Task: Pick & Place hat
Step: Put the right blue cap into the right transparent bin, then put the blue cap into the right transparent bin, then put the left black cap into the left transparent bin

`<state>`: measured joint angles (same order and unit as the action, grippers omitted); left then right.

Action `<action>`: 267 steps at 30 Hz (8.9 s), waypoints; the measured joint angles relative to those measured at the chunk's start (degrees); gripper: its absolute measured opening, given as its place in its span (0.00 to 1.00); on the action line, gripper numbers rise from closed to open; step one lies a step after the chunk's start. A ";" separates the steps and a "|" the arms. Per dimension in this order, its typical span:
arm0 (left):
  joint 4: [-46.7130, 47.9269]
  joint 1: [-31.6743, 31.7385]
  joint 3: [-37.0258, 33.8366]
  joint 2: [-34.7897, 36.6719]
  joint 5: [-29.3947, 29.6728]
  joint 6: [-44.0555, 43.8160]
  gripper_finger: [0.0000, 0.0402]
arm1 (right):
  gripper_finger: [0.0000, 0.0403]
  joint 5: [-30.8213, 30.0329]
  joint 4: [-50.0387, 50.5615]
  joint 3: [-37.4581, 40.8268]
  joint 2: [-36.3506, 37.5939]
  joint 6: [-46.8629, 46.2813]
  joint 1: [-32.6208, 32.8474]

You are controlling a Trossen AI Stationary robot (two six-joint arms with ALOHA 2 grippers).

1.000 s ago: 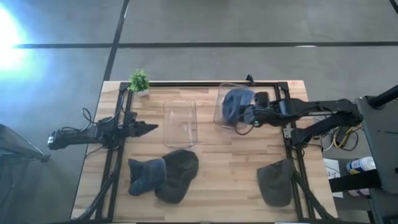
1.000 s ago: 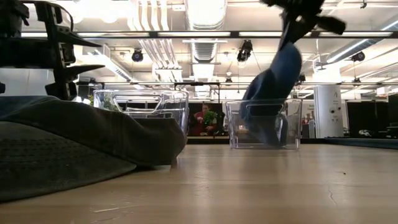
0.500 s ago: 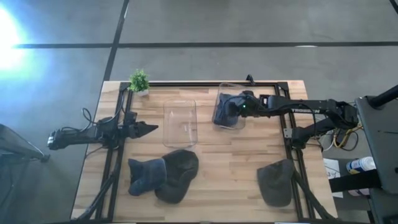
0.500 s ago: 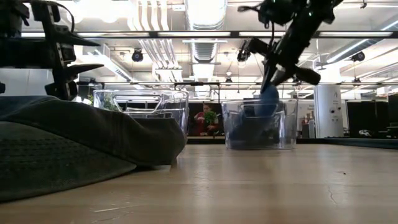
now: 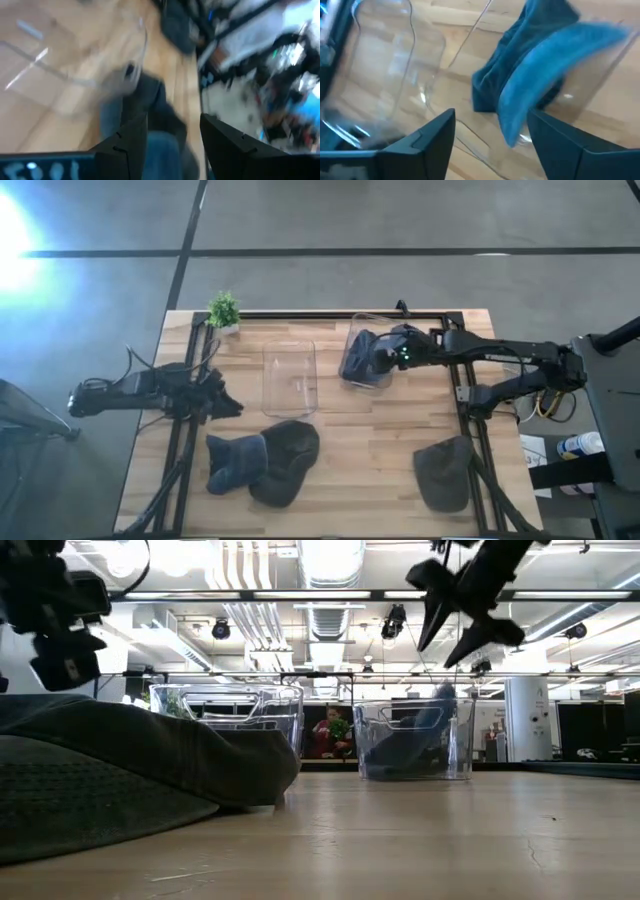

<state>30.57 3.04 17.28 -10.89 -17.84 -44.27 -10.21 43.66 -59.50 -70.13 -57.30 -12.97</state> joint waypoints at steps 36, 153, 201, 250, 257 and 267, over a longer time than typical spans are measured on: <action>-8.38 -53.33 10.48 -50.27 29.21 -29.28 0.44 | 0.59 8.20 -44.29 -29.71 -53.38 -13.46 27.97; -13.90 -35.41 26.54 -61.09 30.38 -2.14 0.44 | 0.48 -11.96 -11.86 12.39 12.26 -5.49 19.60; -20.78 -39.90 57.90 -97.19 39.03 20.66 0.44 | 0.48 -18.45 -12.16 -6.93 -24.96 -45.12 50.01; -26.23 -35.59 48.31 -91.13 33.45 18.60 0.44 | 0.05 -30.06 -36.89 -7.68 -35.10 -39.59 52.50; -7.68 -41.57 58.50 -81.12 44.21 16.67 0.44 | 0.04 -31.92 -35.23 -9.27 -27.13 -29.11 52.37; 0.62 -48.69 64.11 -68.64 64.46 8.56 0.44 | 0.03 -38.29 -33.93 -17.71 -15.19 1.32 44.16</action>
<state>31.19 -45.65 81.39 -79.54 46.63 -35.72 -48.50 9.73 -77.21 -85.33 -55.98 31.19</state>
